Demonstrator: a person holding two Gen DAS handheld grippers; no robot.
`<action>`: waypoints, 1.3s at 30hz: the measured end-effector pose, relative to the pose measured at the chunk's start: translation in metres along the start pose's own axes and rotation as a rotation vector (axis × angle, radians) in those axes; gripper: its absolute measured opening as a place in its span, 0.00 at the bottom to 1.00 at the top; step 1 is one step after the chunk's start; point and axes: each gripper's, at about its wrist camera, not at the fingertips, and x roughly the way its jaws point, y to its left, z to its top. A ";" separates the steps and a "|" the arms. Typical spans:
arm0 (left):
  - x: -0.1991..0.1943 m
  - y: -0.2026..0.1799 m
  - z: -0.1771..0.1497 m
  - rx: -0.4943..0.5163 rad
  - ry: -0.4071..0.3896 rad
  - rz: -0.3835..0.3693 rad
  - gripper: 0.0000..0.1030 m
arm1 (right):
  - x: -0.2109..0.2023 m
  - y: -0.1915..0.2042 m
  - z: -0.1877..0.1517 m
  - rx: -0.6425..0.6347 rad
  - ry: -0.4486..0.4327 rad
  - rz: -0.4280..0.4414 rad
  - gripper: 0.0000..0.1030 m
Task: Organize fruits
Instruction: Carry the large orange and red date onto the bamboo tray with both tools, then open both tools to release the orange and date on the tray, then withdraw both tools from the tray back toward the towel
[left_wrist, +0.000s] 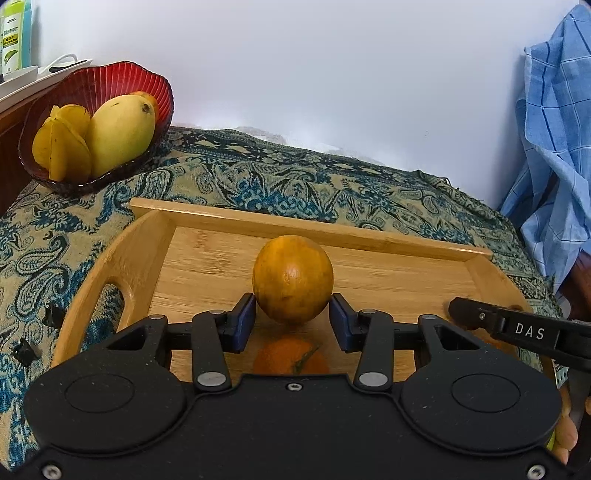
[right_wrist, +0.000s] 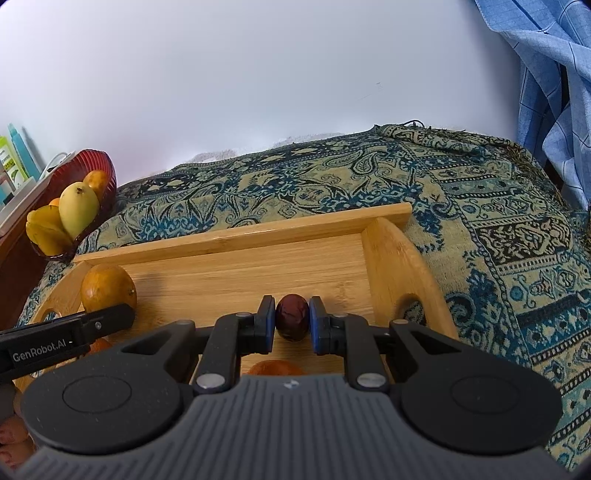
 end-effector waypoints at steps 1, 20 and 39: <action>0.000 0.000 0.000 0.002 -0.001 0.000 0.40 | 0.000 0.000 0.000 0.000 0.000 0.000 0.22; -0.009 0.001 -0.005 0.024 0.009 0.036 0.56 | -0.007 -0.001 0.000 0.010 -0.020 0.033 0.46; -0.080 -0.003 -0.030 0.118 -0.077 0.065 0.88 | -0.062 0.011 -0.019 -0.034 -0.155 0.060 0.86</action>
